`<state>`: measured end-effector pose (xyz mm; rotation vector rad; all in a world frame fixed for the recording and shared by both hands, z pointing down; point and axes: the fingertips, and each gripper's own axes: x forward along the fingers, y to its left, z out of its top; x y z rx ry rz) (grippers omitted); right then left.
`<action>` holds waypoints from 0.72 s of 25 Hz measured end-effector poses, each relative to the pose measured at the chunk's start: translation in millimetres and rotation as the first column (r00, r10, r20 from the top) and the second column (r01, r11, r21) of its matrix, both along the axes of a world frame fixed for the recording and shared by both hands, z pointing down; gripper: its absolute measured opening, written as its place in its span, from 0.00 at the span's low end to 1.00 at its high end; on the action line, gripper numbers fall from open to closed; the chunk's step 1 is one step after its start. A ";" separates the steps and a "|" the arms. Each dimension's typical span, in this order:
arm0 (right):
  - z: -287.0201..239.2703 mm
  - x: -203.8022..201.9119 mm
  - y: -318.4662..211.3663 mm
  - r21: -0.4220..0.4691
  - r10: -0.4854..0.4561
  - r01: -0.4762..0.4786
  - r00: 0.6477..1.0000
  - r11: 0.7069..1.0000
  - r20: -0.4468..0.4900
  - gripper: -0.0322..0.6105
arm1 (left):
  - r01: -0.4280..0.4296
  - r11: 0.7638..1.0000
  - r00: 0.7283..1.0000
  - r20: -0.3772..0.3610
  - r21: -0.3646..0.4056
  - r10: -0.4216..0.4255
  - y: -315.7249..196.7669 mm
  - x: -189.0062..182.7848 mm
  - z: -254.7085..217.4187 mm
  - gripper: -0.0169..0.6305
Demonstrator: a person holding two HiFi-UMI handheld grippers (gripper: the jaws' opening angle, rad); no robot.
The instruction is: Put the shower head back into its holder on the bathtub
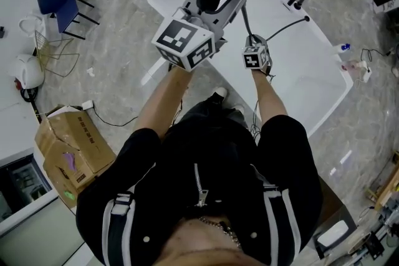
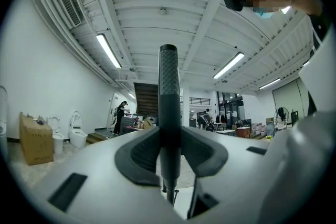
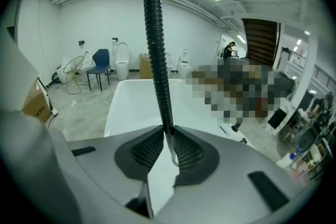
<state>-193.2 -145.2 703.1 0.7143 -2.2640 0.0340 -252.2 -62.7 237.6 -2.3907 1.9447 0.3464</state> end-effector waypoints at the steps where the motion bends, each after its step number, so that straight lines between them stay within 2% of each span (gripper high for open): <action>1: 0.1 1.3 0.5 0.000 -0.002 0.002 1.000 1.000 -0.005 0.15 | -0.002 1.000 1.000 0.000 -0.001 0.002 -0.2 -0.2 0.7 0.23; 8: -3.4 14.9 -1.4 0.013 -0.005 0.005 1.000 1.000 -0.012 0.15 | -0.007 1.000 1.000 -0.011 0.001 0.007 -2.1 -1.4 3.7 0.23; 18: -35.4 44.2 -18.1 0.062 0.048 -0.051 0.998 0.997 0.045 0.15 | -0.010 1.000 1.000 -0.009 -0.012 0.010 -6.0 -4.6 11.8 0.23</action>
